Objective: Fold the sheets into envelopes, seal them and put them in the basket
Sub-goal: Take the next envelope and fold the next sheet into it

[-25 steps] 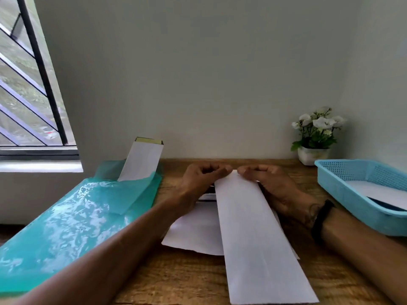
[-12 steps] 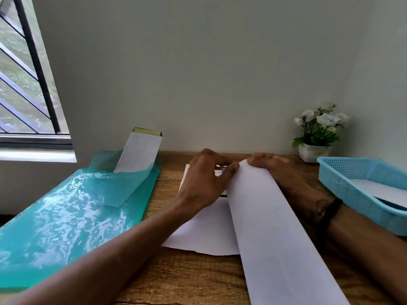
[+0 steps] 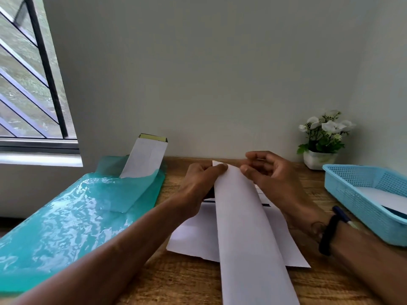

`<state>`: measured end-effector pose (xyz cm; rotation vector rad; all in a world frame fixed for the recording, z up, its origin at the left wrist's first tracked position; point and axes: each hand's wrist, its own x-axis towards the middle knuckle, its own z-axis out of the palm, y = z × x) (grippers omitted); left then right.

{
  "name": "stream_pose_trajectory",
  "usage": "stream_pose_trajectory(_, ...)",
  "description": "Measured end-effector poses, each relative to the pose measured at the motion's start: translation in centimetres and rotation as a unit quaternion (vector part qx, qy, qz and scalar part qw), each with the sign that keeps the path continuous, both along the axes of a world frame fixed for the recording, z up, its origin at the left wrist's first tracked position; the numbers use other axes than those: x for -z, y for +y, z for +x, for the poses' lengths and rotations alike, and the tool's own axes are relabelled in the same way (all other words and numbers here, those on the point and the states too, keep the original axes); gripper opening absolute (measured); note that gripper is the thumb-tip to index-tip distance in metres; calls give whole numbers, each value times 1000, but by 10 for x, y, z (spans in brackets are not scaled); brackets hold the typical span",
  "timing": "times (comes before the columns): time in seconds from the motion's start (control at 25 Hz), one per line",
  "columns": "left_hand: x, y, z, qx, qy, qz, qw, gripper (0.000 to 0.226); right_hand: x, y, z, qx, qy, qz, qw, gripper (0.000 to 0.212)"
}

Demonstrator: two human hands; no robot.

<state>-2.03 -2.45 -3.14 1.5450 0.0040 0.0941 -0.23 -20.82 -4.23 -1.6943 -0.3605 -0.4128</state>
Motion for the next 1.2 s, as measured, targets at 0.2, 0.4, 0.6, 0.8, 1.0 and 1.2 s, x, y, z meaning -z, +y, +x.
stream_pose_trajectory(0.2,2,-5,3,23,9,-24,999,32,6,-8,9,-21,111,157,981,27)
stream_pose_trajectory(0.4,4,-11,6,7,22,-41,999,26,3,-8,12,-25,162,211,964,27)
stream_pose_trajectory(0.6,7,-12,5,16,19,-41,999,44,1,-7,11,-11,163,232,959,27)
stream_pose_trajectory(0.8,5,-13,0,51,2,-23,998,28,2,-6,6,-70,174,180,966,42)
stream_pose_trajectory(1.0,3,-11,2,33,-21,6,999,22,-1,-8,6,-68,180,169,967,36)
stream_pose_trajectory(1.2,8,-2,10,-43,-27,-1,999,33,-2,-8,2,-125,220,164,953,47)
